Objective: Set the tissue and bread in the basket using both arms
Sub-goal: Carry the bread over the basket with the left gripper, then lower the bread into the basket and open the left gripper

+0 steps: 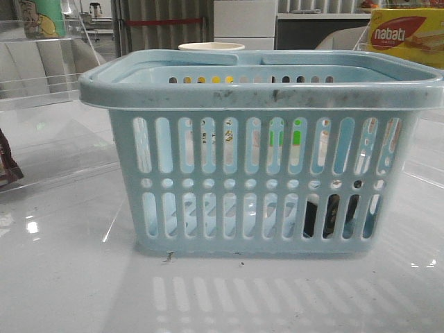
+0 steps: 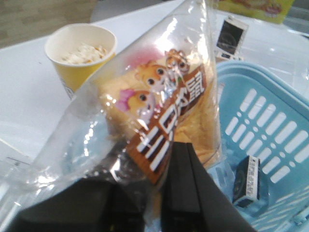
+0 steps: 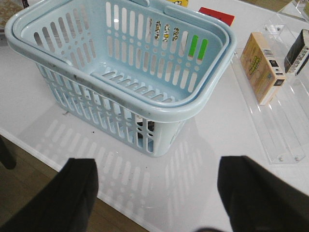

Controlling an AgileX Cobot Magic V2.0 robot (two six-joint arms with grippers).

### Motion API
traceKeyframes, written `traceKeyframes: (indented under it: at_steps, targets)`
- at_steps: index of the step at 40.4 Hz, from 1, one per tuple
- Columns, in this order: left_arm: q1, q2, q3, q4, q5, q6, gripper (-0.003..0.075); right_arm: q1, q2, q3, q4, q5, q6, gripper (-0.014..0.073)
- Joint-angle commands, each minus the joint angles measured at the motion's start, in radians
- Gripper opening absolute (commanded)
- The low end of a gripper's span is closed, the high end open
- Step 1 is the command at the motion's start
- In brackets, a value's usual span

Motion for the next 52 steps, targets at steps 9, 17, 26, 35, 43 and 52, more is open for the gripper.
traceKeyframes:
  at_steps: [9, 17, 26, 35, 43, 52]
  targets:
    - [-0.118, 0.176, -0.019, -0.087, -0.206, 0.002, 0.0091, 0.0, 0.008, -0.023, -0.01, -0.072, -0.006, 0.0612]
    - [-0.121, 0.261, -0.021, -0.087, -0.279, 0.002, 0.0103, 0.0, 0.008, -0.023, -0.01, -0.072, -0.006, 0.0612]
    - [-0.121, 0.265, -0.021, -0.087, -0.31, 0.002, 0.0393, 0.0, 0.008, -0.023, -0.01, -0.072, -0.006, 0.0612]
    - [-0.121, 0.212, -0.021, -0.089, -0.282, 0.002, 0.0455, 0.0, 0.008, -0.023, -0.01, -0.072, -0.006, 0.0612]
    - [-0.121, 0.038, -0.021, -0.089, -0.275, 0.002, 0.0456, 0.0, 0.008, -0.023, -0.01, -0.072, -0.006, 0.0612]
    - [-0.121, -0.197, -0.021, -0.07, -0.147, 0.002, 0.0455, 0.0, 0.008, -0.023, -0.01, -0.072, -0.006, 0.0612]
